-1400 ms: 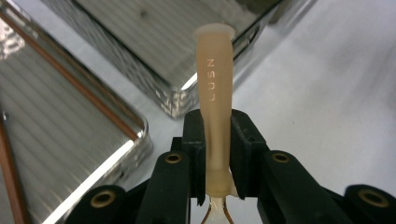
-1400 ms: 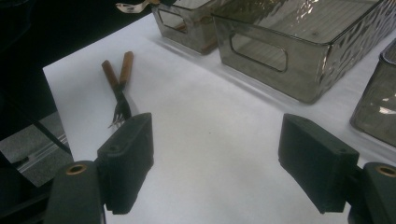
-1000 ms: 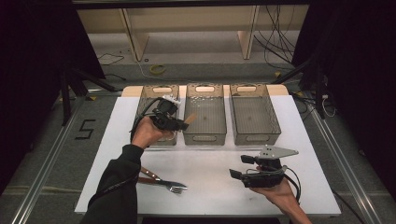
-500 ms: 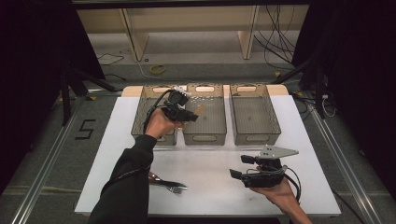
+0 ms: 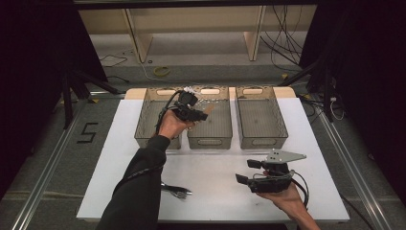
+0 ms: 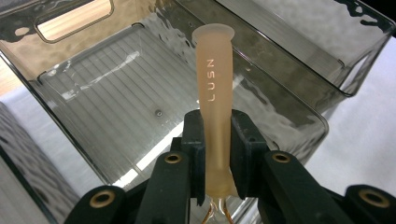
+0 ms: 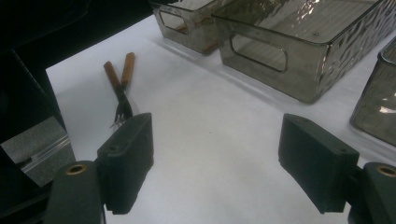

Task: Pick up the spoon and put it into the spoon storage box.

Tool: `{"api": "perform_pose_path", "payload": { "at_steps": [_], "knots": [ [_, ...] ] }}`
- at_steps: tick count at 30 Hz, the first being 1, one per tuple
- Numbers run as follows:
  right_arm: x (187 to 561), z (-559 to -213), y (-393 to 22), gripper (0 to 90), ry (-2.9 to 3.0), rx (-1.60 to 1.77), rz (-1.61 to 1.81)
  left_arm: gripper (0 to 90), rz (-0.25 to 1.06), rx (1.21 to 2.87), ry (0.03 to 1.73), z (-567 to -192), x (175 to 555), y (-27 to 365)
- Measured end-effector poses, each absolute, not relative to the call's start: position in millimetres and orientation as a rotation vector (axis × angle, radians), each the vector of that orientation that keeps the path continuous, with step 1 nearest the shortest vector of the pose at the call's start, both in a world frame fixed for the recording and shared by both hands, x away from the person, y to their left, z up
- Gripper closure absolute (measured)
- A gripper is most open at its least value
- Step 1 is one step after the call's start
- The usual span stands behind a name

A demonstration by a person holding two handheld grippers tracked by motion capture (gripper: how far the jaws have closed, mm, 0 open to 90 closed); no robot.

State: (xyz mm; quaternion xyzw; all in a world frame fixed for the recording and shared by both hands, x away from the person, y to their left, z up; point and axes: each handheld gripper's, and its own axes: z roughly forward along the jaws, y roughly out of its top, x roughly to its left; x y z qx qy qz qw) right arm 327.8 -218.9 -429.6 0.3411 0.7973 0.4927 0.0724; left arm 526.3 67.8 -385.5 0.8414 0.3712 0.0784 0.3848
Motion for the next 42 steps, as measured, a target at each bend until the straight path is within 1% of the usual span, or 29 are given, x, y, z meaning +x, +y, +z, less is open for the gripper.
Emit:
{"api": "perform_pose_path", "payload": {
  "at_steps": [11, 17, 18, 20, 23, 25, 27, 30, 34, 42],
  "knots": [
    [327, -430, -219, 27.5, 2.398, 1.022, 1.484, 76.8, 0.200, 2.126, 0.965, -395, 534, 62],
    [327, -430, -219, 27.4, 2.399, 1.023, 1.482, 75.3, 0.223, 2.110, 0.973, -400, 535, 61],
    [327, -430, -219, 27.4, 2.396, 1.019, 1.487, 73.4, 0.219, 2.106, 0.977, -401, 536, 61],
    [327, -430, -219, 27.4, 2.397, 1.020, 1.485, 63.6, 0.197, 2.089, 0.983, -400, 536, 62],
    [327, -430, -219, 27.3, 2.397, 1.023, 1.484, 60.4, 0.201, 2.071, 0.971, -395, 534, 63],
    [327, -430, -219, 27.3, 2.397, 1.022, 1.485, 54.6, 0.195, 2.076, 0.973, -392, 532, 65],
    [327, -430, -219, 27.3, 2.397, 1.022, 1.485, 51.5, 0.196, 2.079, 0.963, -389, 530, 67],
    [327, -430, -219, 27.3, 2.395, 1.021, 1.485, 44.5, 0.187, 2.075, 0.951, -384, 525, 71],
    [327, -430, -219, 27.3, 2.398, 1.025, 1.479, 38.8, 0.177, 2.084, 0.925, -377, 517, 78],
    [327, -430, -219, 27.3, 2.393, 1.025, 1.483, 30.2, 0.183, 2.058, 0.903, -369, 501, 102]
  ]
}}
